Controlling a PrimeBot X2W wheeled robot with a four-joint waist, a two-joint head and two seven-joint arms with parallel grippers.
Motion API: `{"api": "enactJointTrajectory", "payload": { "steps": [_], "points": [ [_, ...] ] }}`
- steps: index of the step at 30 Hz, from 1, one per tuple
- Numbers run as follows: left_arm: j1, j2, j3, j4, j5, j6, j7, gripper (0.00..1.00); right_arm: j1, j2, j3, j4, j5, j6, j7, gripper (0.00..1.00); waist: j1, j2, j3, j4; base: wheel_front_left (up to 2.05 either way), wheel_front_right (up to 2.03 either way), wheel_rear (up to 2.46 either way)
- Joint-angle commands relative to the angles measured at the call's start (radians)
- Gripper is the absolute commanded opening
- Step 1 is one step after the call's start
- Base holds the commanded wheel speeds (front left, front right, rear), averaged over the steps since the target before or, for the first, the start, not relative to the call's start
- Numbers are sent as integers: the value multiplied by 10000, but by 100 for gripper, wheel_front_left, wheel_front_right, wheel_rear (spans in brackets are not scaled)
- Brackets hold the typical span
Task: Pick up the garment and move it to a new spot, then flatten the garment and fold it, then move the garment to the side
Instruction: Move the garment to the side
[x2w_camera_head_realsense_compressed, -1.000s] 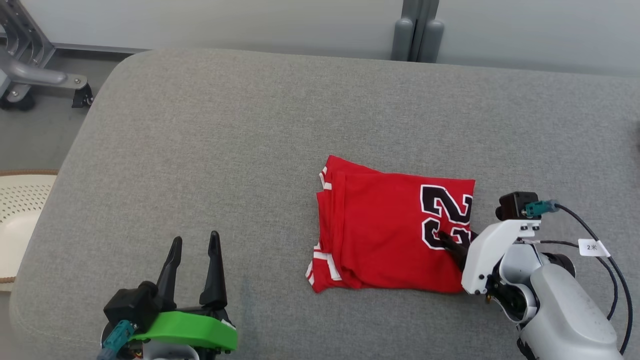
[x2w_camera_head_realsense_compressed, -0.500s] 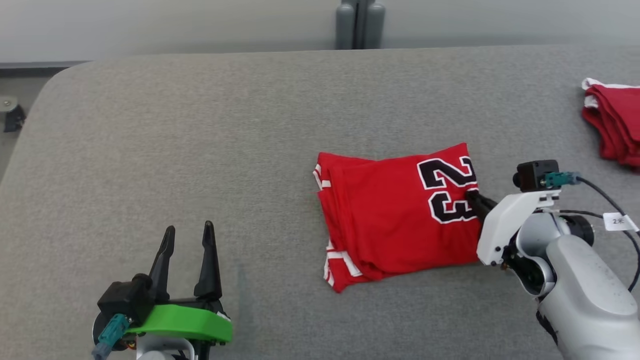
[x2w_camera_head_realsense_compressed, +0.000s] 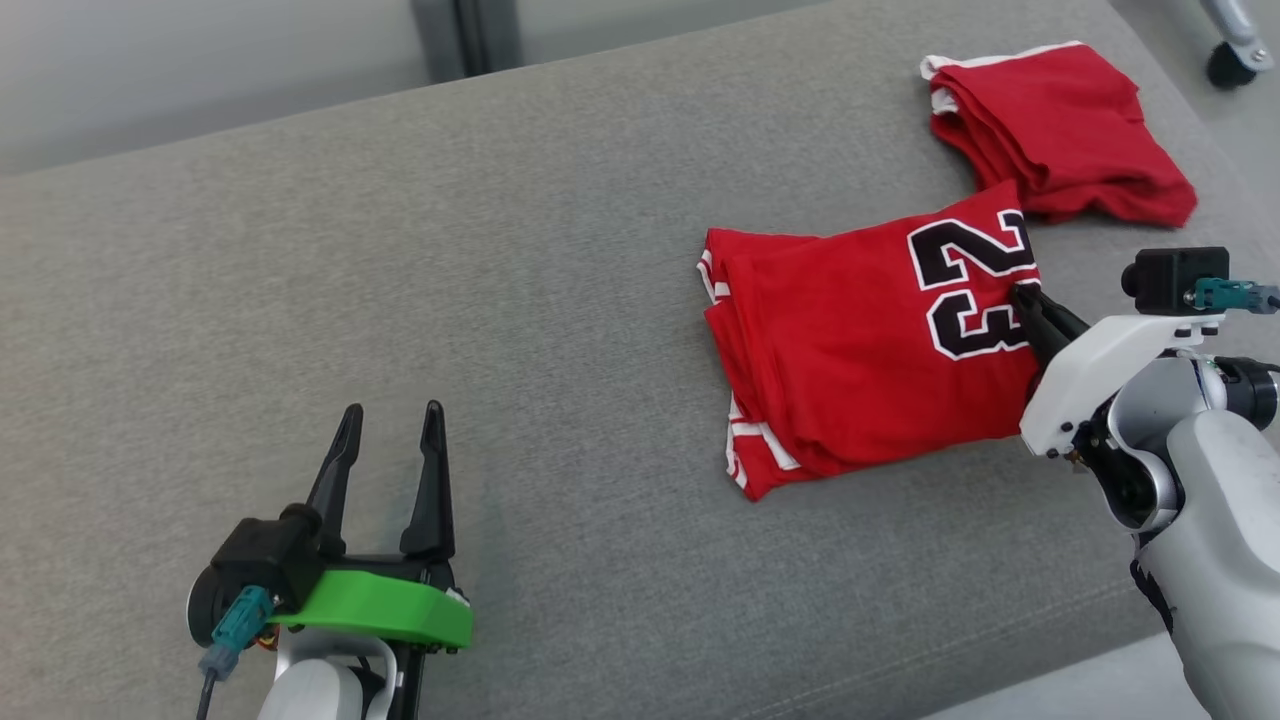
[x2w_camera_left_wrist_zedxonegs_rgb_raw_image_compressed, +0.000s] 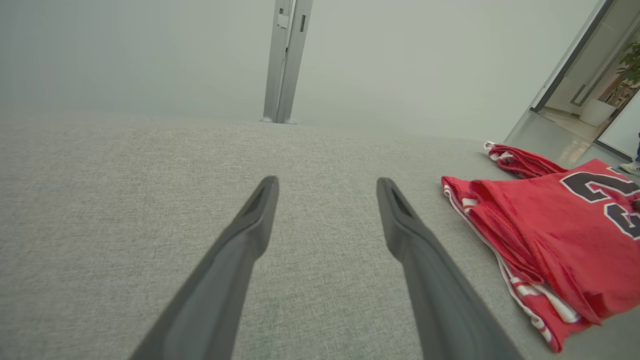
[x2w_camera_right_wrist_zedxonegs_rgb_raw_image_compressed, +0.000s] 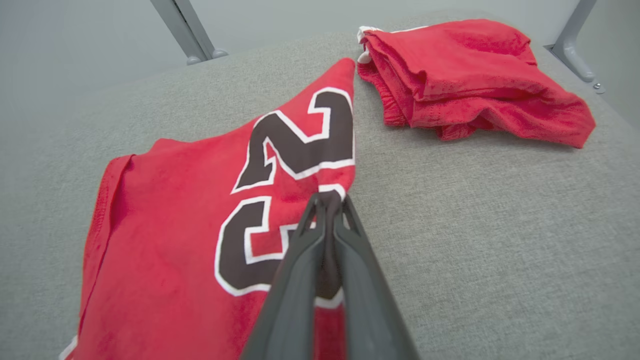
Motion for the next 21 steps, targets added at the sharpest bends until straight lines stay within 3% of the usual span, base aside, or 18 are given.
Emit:
{"api": "enactJointTrajectory", "payload": {
  "steps": [1, 10, 21],
  "points": [
    [-184, 113, 25, 41, 91, -65, -31, 100, -212, 118, -26, -1, -89, -16, -162, 0, 0, 0, 677, -1021, 0, 0, 0],
    [-329, 165, -12, 255, 154, -132, -33, 100, -949, 520, 99, 430, -250, -18, -705, 0, 0, 0, 592, -1023, 0, 0, 0],
    [-91, 70, -120, 263, -32, -118, -31, 100, -3145, 143, -112, 1698, -523, -18, -464, 0, 0, 0, 86, 98, 0, 0, 0]
  ]
}}
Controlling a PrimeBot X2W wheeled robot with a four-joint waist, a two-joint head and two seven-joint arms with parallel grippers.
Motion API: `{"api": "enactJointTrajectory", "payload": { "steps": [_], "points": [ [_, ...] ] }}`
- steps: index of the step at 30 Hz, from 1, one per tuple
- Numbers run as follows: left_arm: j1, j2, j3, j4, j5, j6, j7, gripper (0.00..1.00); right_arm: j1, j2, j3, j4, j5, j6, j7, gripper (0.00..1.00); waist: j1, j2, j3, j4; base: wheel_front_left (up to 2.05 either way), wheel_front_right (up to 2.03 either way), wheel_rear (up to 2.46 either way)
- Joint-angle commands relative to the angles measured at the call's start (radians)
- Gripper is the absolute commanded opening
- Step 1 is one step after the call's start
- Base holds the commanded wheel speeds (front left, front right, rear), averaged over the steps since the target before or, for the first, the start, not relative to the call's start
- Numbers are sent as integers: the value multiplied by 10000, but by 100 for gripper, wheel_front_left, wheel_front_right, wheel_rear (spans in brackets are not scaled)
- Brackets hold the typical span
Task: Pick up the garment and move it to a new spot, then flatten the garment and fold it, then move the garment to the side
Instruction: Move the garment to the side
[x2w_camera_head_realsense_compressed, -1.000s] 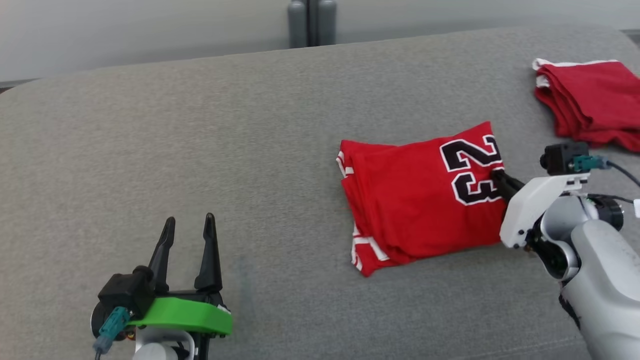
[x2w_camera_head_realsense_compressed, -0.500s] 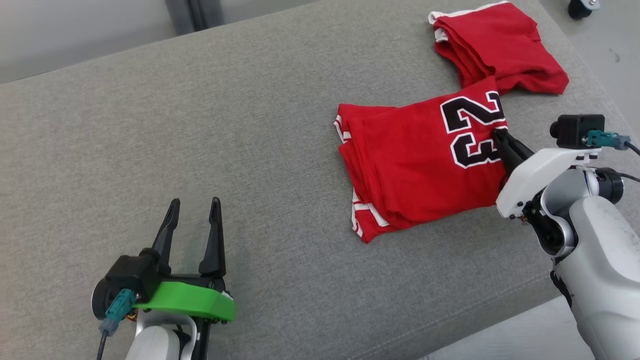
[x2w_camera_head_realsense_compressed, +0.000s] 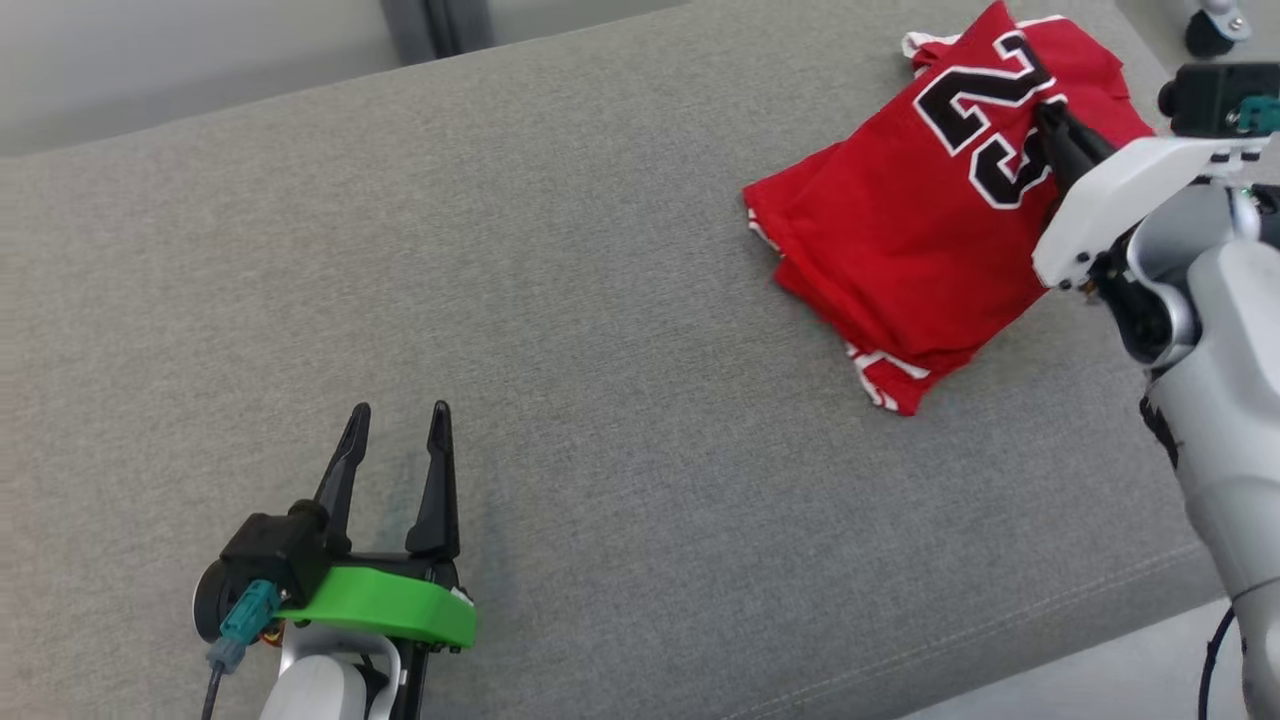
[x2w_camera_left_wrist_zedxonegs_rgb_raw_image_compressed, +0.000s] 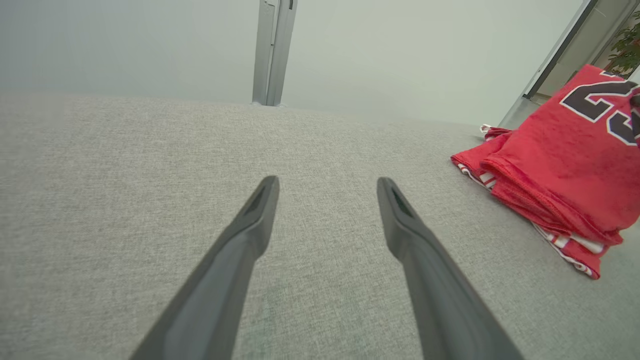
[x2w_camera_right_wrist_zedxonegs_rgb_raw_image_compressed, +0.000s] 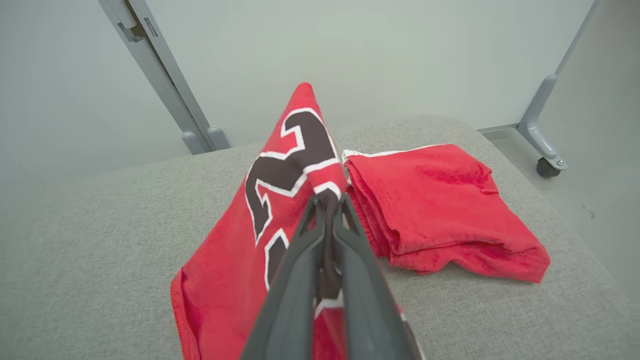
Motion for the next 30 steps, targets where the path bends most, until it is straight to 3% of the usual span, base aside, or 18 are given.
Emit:
{"api": "enactJointTrajectory", "payload": {
  "steps": [1, 12, 19, 25, 27, 28, 30],
  "points": [
    [91, 13, -21, -27, -99, -8, -31, 100, -330, -188, -103, 187, -147, -18, 51, 0, 0, -1, -264, 545, 0, 0, 0],
    [233, -30, -351, -38, -144, -54, -29, 100, -1953, -1378, -131, 1540, -1165, -18, 385, 0, 0, -1, -291, 1605, 0, 0, 0],
    [278, -15, -605, 91, 50, -39, -29, 100, -2370, -2648, -108, 2044, -1994, -18, 625, 0, 0, -1, -17, 2143, 0, 0, 0],
    [136, 156, -695, 25, 165, -34, 2, 100, -2470, -3253, -548, 2667, -2762, -18, 22, 0, 0, -1, 441, 2337, 0, 0, 0],
    [94, 190, -738, -12, 210, -18, 34, 100, -2529, -3396, -919, 2913, -3090, -18, -479, 75, 0, -1, 590, 2354, 0, 0, 0],
    [76, 194, -759, -31, 229, -16, 43, 100, -2513, -3445, -1097, 3078, -3392, -18, -711, 100, 0, -1, 652, 2354, 0, 0, 0],
    [35, 232, -788, -49, 243, -21, 87, 100, -2494, -3326, -1470, 3385, -3714, -18, -1068, 100, 0, -1, 747, 2334, 0, 0, 0]
  ]
}}
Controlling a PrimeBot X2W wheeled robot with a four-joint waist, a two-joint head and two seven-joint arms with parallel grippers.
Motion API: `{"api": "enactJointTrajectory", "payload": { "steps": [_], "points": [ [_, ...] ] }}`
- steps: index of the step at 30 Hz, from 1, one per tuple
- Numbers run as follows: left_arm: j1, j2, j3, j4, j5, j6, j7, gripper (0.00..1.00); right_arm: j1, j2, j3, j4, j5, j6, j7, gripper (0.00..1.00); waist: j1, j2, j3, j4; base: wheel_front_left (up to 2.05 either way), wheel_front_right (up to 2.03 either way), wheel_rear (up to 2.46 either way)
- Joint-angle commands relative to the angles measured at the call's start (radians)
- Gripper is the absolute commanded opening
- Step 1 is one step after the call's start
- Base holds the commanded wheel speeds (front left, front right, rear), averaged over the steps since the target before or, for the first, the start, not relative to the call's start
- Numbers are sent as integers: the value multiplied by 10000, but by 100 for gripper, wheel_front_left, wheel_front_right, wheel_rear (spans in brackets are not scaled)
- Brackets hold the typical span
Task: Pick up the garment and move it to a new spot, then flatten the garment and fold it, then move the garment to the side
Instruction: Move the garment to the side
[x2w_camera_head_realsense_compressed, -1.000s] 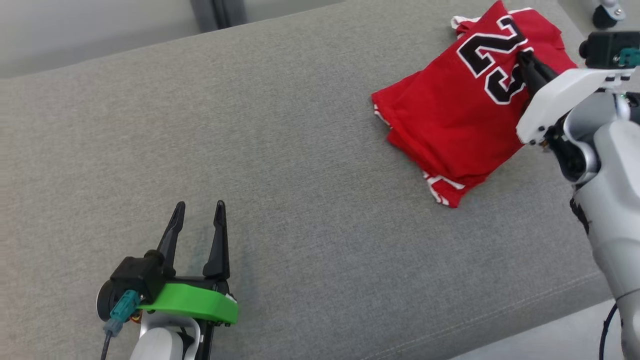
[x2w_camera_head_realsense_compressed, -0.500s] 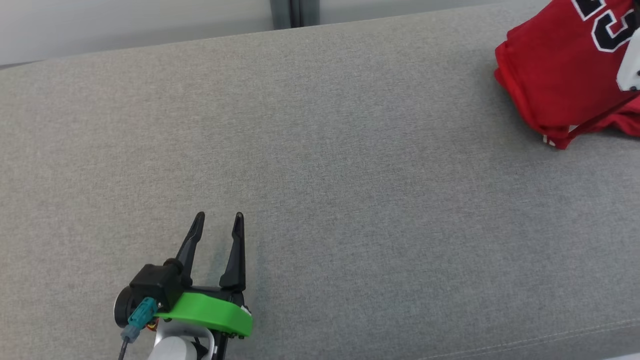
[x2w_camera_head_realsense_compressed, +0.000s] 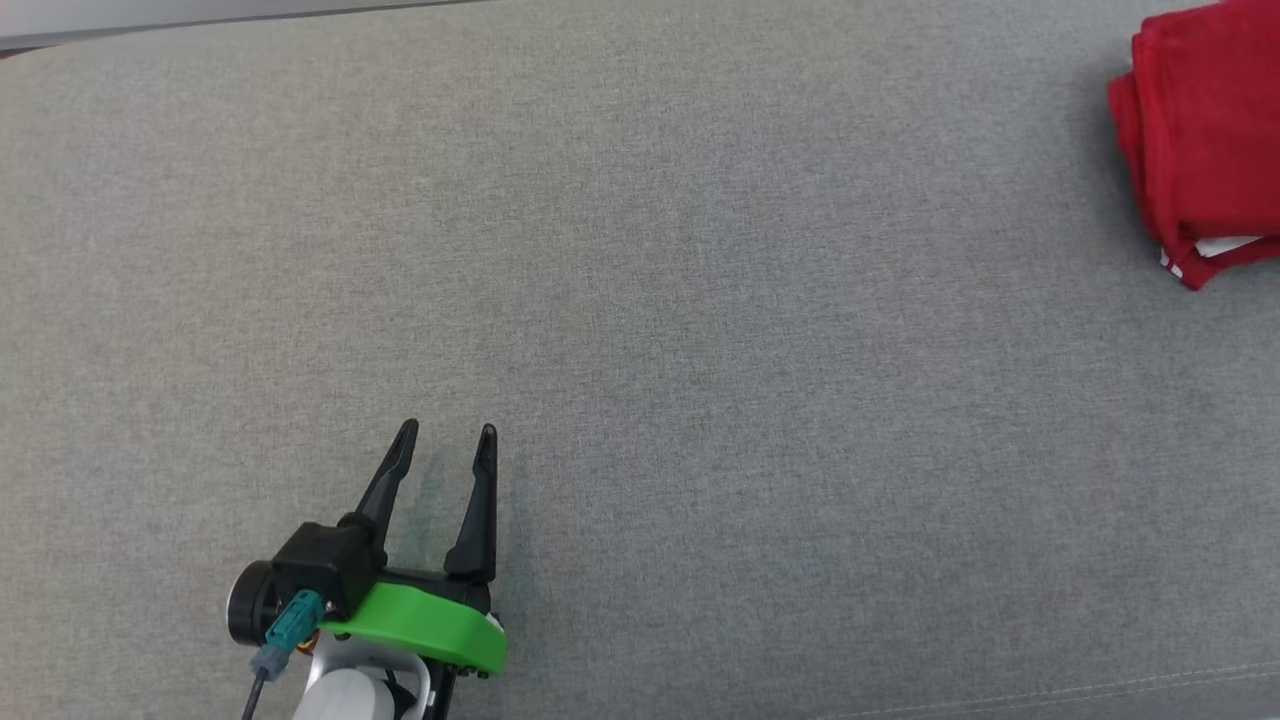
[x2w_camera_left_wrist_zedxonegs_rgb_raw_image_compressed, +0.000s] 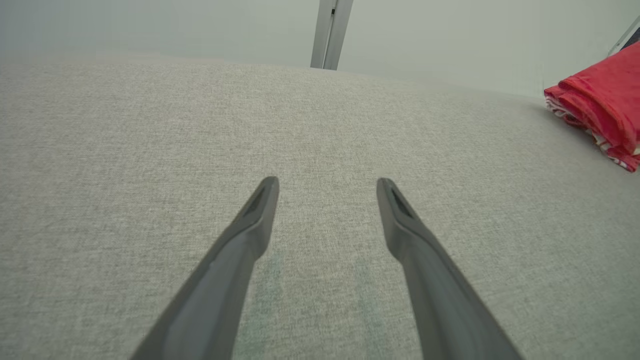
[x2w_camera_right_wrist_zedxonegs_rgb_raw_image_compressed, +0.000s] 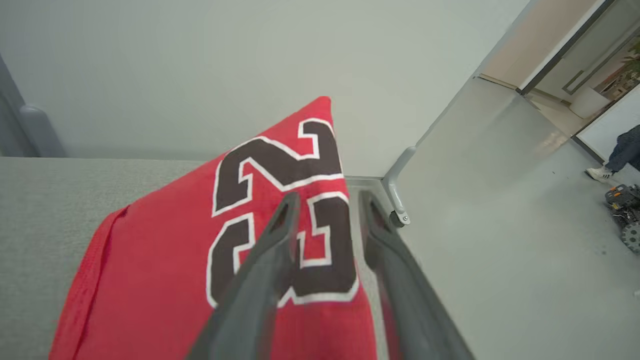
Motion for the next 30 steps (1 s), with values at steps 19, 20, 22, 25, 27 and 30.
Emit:
{"api": "enactJointTrajectory", "payload": {
  "steps": [19, 20, 22, 25, 27, 30],
  "points": [
    [-550, 141, 804, -186, -596, 462, -11, 100, -349, 2261, 422, 180, -701, -18, -2446, 100, 0, 0, -451, -712, 0, 0, 0],
    [-608, 154, 947, -194, -641, 542, -19, 100, -244, 2425, 607, 83, -564, -18, -2530, 100, 0, 0, -526, -720, 0, 0, 0],
    [-700, 142, 1180, -203, -724, 662, -50, 100, 8, 2705, 963, -146, -275, -18, -2665, 100, 0, 0, -666, -714, 0, 0, 0],
    [-752, 125, 1442, -171, -800, 749, -83, 100, 453, 3051, 1383, -609, 138, -18, -2839, 100, 0, 0, -859, -677, 0, 0, 0],
    [-725, 120, 1654, -112, -738, 871, -82, 100, 939, 3306, 1587, -1048, 537, -18, -2943, 100, 0, 0, -1020, -613, 0, 0, 0],
    [-517, 67, 1872, -159, -589, 1000, -93, 100, 1869, 3601, 1725, -1778, 896, -18, -3013, 100, 0, 0, -1244, -521, 0, 0, 0]
  ]
}}
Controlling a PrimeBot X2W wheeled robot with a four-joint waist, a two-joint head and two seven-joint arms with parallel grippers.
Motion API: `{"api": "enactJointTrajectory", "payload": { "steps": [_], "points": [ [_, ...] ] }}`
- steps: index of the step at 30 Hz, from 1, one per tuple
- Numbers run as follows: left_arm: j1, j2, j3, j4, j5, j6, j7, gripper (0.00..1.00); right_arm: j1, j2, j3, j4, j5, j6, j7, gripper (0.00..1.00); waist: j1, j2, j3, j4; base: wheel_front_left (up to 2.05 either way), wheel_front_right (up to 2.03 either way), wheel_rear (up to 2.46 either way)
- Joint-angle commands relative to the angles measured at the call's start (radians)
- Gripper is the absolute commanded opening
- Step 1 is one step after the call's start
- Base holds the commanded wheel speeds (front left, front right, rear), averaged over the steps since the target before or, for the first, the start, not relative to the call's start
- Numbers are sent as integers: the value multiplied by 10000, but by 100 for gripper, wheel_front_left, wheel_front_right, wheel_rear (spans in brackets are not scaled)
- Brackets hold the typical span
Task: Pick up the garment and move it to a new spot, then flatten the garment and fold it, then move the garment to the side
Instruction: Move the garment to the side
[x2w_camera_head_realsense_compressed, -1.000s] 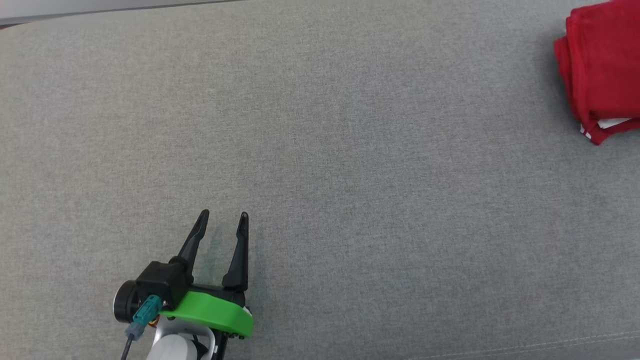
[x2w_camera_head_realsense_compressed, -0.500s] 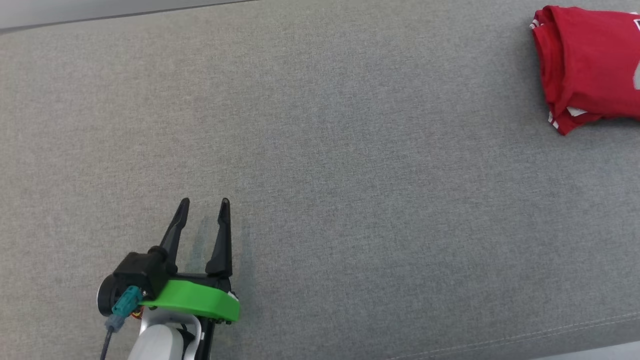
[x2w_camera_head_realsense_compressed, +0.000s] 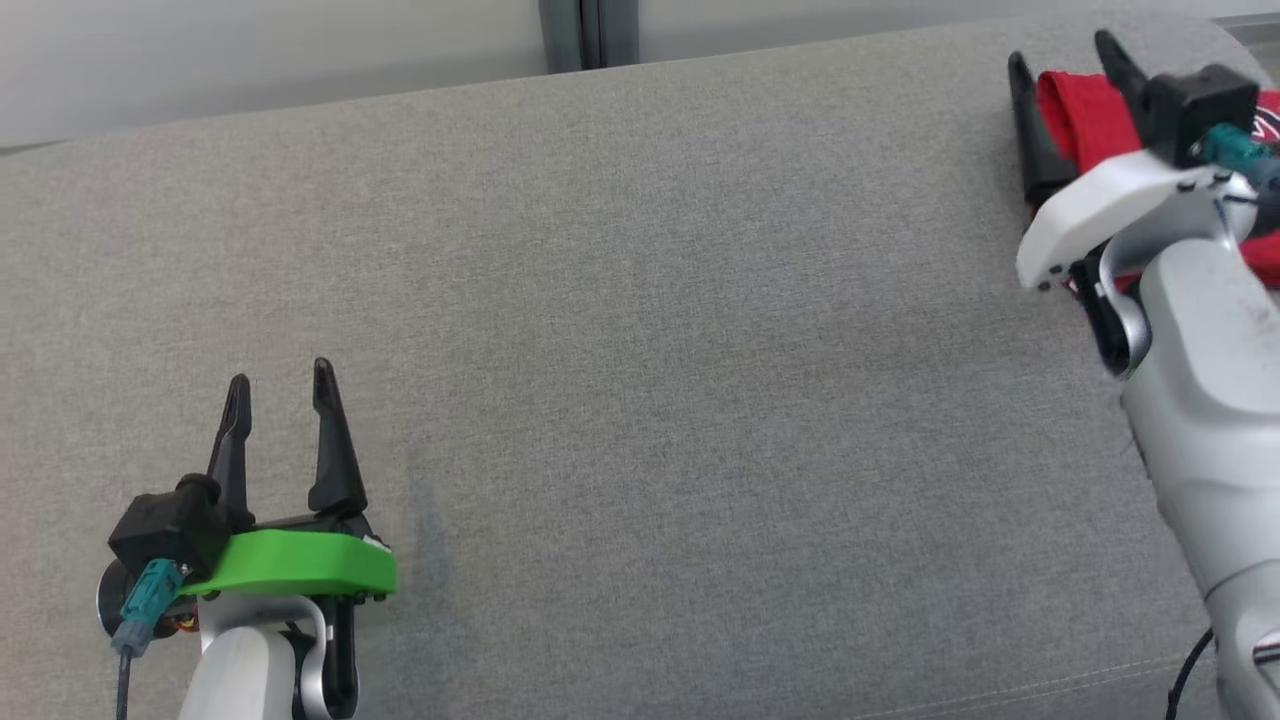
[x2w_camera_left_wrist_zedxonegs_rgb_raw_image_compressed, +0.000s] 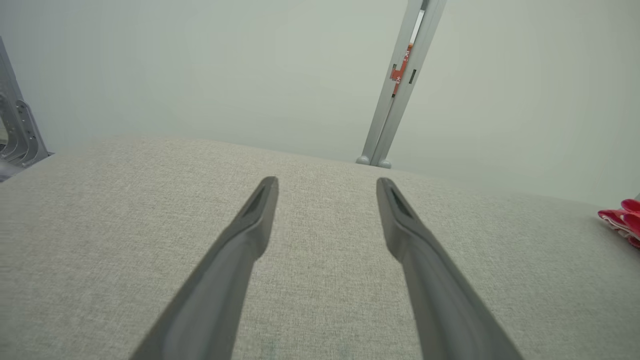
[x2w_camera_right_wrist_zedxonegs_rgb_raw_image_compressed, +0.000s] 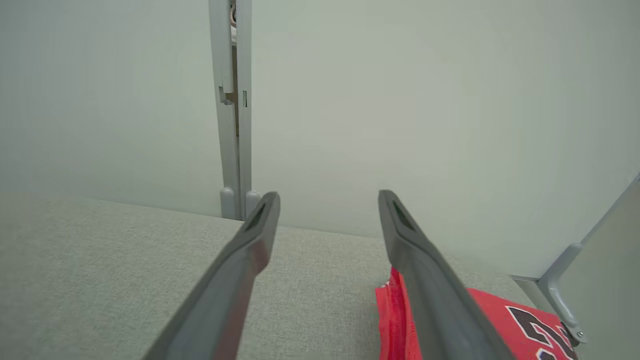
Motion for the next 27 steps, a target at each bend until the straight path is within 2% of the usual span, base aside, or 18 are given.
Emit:
{"api": "enactJointTrajectory", "payload": {
  "steps": [1, 5, 8, 14, 20, 27],
  "points": [
    [161, -12, 89, -28, 72, 73, -45, 100, 490, 142, -37, -253, 187, -18, -57, 100, 0, 0, -240, 121, 0, 0, 0],
    [564, -84, 419, -106, 273, 172, -47, 100, 2150, 618, -441, -1816, -82, -18, -63, 100, 0, 0, -541, 182, 0, 0, 0],
    [958, -153, 552, -102, 309, 96, -43, 100, 3483, 1376, -935, -2986, -377, -18, -63, 100, 0, 0, -753, 222, 0, 0, 0],
    [1534, -220, 525, -4, 383, 45, -42, 100, 5682, 2166, -1555, -4635, -877, -18, -62, 100, 0, 0, -1027, 353, 0, 0, 0],
    [1794, -254, 327, 208, 566, 162, -42, 100, 6926, 2265, -1609, -5391, -394, -18, -63, 100, 0, 0, -1201, 429, 0, 0, 0],
    [1753, -271, 184, 420, 580, 220, -43, 100, 7201, 2260, -1097, -5343, -368, -18, -63, 100, 0, 0, -1330, 444, 0, 0, 0]
  ]
}}
